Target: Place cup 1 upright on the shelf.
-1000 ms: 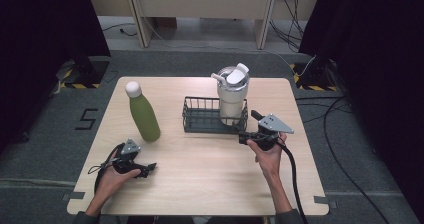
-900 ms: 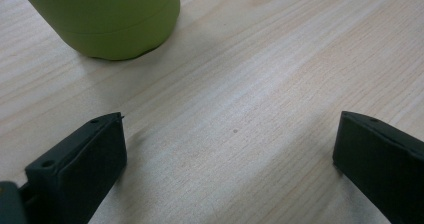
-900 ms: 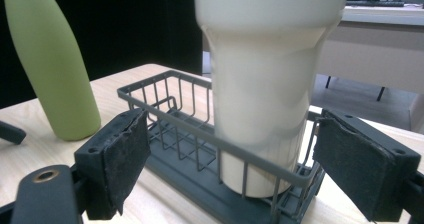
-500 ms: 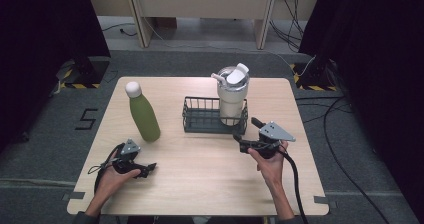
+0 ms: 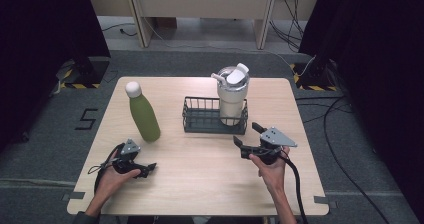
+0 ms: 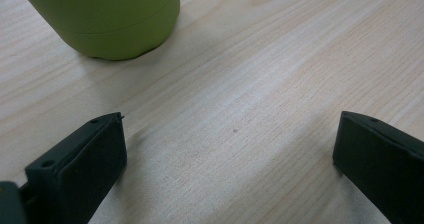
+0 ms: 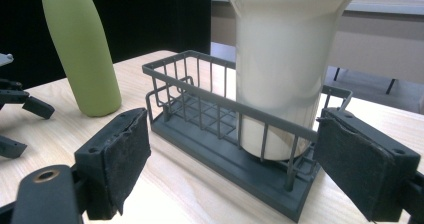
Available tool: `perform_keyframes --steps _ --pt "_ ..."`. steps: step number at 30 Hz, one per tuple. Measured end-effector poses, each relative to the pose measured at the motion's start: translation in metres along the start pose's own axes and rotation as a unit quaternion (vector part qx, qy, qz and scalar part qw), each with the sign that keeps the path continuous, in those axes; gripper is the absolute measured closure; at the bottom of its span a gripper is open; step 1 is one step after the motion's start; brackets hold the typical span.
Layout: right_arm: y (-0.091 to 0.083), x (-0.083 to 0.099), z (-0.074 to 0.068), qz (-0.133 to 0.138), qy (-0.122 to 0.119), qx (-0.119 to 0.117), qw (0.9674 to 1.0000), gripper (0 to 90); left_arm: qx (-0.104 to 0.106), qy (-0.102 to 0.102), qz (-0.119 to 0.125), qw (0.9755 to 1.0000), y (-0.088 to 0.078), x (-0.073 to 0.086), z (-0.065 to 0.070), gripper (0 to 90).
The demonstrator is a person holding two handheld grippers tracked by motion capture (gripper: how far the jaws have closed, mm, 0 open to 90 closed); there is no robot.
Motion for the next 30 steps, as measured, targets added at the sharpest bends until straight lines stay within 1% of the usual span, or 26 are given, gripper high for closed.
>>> perform_keyframes --steps 9,12,14,17,30 --pt "-0.008 0.009 0.000 -0.005 0.002 0.000 1.0000 14.8 0.000 0.000 0.000 1.0000 0.000 0.000 0.000 0.0" --pt "-0.011 0.013 -0.001 -0.011 0.008 0.000 0.9999 14.9 0.000 0.000 0.000 1.0000 0.000 0.000 0.000 0.0" --pt "-0.013 0.015 -0.001 -0.013 0.005 0.001 0.9999 14.9 0.000 0.000 0.000 1.0000 0.000 0.000 0.000 0.0" --pt "-0.015 0.017 -0.002 -0.014 0.007 -0.001 0.9999 14.9 0.000 0.000 0.000 1.0000 0.000 0.000 0.000 0.0" --pt "-0.021 0.027 -0.003 -0.021 0.009 -0.002 0.9997 15.0 0.000 0.000 0.000 1.0000 0.000 0.000 0.000 0.0"
Point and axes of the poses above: each handheld gripper's, and its own axes: y roughly forward along the jaws, x roughly out of its underside, z roughly to its right, the point moved 7 cm from there along y, roughly forward along the jaws, and after that the axes turned 9 degrees about y, right-handed, at the moved point
